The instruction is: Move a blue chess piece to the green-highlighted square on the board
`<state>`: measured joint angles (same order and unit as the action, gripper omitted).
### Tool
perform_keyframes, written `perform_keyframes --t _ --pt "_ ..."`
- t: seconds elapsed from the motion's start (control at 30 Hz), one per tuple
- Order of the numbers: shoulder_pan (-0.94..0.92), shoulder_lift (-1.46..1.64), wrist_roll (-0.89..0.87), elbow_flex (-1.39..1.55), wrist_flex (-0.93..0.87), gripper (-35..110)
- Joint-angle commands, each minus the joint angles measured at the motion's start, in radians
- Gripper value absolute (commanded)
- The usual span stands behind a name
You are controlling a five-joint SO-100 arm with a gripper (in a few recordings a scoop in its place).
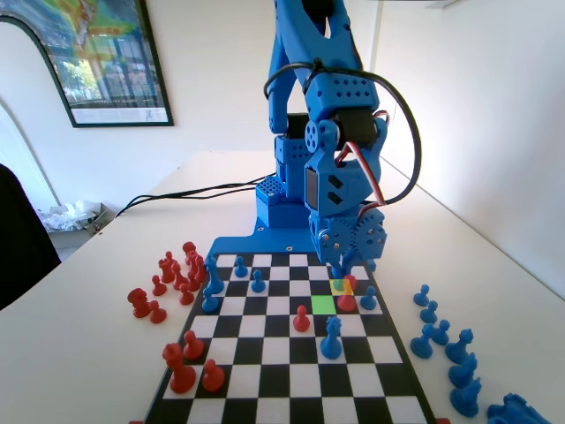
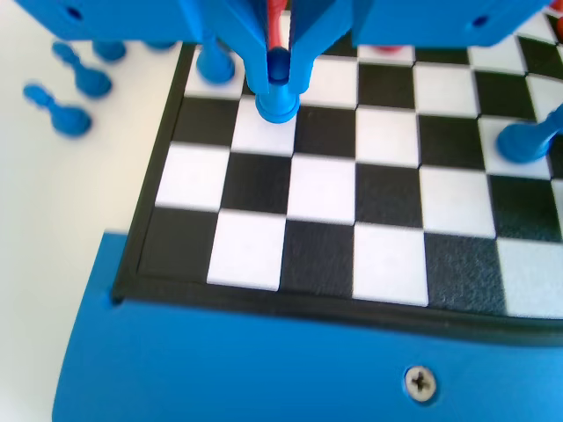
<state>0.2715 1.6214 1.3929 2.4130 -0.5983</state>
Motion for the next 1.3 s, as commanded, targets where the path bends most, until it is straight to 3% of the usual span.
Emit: perform_keyframes --t 0.0,0.43,1.27 --pt "-0.028 0.152 0.026 -0.012 -0.055 1" --pt "-0.158 0.179 0.075 0.003 -0.037 1" --pt "-0.117 -0.083 0.064 -0.181 -0.043 1"
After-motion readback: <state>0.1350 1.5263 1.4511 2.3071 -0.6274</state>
